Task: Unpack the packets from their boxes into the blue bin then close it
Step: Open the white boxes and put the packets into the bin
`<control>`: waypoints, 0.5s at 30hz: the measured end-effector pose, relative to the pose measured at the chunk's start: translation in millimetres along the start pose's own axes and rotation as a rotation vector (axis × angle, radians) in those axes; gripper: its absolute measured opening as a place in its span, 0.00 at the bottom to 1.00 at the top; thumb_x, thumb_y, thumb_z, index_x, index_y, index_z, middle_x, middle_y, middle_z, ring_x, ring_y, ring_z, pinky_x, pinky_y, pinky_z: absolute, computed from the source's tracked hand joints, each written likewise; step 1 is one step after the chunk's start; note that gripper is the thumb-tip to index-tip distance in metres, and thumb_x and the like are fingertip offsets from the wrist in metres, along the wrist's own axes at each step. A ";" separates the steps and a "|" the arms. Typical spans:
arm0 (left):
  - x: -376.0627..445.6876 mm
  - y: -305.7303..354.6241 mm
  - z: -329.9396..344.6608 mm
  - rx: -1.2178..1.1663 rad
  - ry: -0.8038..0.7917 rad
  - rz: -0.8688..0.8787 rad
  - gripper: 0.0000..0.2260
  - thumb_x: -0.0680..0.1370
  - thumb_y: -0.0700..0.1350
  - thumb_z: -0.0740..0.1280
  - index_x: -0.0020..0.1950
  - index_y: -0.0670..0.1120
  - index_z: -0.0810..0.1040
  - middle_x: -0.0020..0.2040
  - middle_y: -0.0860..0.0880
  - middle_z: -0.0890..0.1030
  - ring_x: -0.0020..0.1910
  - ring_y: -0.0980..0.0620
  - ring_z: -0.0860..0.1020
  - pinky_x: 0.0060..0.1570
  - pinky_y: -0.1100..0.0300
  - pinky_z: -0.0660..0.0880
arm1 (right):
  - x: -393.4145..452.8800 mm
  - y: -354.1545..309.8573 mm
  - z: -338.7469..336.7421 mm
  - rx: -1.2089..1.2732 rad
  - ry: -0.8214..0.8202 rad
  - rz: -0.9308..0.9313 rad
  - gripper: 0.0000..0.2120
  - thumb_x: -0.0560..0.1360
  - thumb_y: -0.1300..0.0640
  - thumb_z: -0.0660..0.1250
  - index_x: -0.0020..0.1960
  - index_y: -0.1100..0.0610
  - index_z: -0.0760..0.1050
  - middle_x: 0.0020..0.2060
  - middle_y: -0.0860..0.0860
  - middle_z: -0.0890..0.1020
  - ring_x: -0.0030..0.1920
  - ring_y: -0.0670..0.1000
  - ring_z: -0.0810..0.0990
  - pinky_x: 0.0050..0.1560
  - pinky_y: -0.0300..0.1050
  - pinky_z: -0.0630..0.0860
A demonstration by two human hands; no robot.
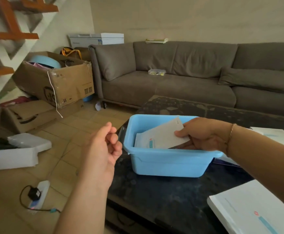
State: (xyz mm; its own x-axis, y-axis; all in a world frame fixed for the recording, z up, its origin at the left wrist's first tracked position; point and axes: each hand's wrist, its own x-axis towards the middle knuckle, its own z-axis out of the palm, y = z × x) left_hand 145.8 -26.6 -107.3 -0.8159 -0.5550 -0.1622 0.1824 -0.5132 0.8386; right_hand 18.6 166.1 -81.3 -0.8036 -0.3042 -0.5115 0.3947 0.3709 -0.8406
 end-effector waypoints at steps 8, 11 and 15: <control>3.9 -3.8 5.4 -0.026 0.006 -0.009 0.07 0.80 0.44 0.64 0.43 0.45 0.75 0.25 0.52 0.71 0.21 0.57 0.68 0.20 0.66 0.67 | 3.7 -3.4 0.5 -0.384 -0.001 0.017 0.11 0.78 0.54 0.68 0.57 0.59 0.77 0.40 0.53 0.86 0.38 0.51 0.85 0.37 0.44 0.81; 5.9 -6.8 4.3 0.053 0.045 0.049 0.06 0.80 0.44 0.65 0.44 0.46 0.77 0.27 0.52 0.73 0.25 0.55 0.71 0.25 0.64 0.69 | -0.8 -7.4 -9.2 -0.757 0.083 -0.046 0.14 0.78 0.49 0.68 0.48 0.61 0.77 0.34 0.53 0.85 0.29 0.48 0.84 0.31 0.39 0.80; 5.6 -15.3 3.8 0.582 0.113 0.294 0.06 0.79 0.47 0.68 0.55 0.50 0.78 0.49 0.55 0.80 0.49 0.55 0.79 0.39 0.63 0.72 | 1.8 -11.4 -14.4 -0.856 0.075 -0.018 0.09 0.78 0.51 0.68 0.49 0.57 0.75 0.39 0.53 0.85 0.37 0.51 0.86 0.33 0.43 0.82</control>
State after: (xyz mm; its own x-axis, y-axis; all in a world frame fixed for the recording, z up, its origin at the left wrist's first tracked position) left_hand 136.3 -19.4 -119.0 -0.7088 -0.6998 0.0892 0.0360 0.0903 0.9953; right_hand 6.2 173.9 -70.0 -0.8456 -0.2691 -0.4610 -0.0663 0.9098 -0.4096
